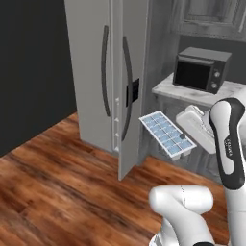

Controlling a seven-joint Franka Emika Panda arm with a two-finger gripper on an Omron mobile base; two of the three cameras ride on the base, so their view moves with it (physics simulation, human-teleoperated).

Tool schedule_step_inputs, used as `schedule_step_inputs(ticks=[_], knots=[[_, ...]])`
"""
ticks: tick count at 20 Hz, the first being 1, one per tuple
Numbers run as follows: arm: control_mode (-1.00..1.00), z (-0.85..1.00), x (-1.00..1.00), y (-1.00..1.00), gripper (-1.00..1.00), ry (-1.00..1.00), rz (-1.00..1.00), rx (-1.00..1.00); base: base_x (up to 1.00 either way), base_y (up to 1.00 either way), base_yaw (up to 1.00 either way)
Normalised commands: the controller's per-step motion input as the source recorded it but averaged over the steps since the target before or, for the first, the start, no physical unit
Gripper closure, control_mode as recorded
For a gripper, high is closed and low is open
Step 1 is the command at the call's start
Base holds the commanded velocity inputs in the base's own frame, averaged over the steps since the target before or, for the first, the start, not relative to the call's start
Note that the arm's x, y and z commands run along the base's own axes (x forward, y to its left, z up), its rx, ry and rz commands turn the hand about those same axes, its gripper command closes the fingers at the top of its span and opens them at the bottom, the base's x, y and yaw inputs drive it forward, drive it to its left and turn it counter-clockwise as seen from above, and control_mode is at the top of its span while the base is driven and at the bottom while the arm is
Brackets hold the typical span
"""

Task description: The ice cube tray has been filled with water. Take the tray and place it in the freezer to make ice. Close the freezer door after placing the tray.

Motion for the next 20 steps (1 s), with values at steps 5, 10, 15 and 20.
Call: schedule_step_inputs(ticks=[5,10,15,20], knots=[[1.0,0.0,0.0,0.0,1.0,0.0,0.0,0.0,0.86,1.0,-0.19],[1.0,0.0,0.0,0.0,1.0,0.0,0.0,0.0,1.0,1.0,-0.16],[1.0,0.0,0.0,0.0,1.0,0.0,0.0,0.0,1.0,1.0,-0.01],[1.0,0.0,0.0,0.0,1.0,0.0,0.0,0.0,1.0,0.91,-0.01]])
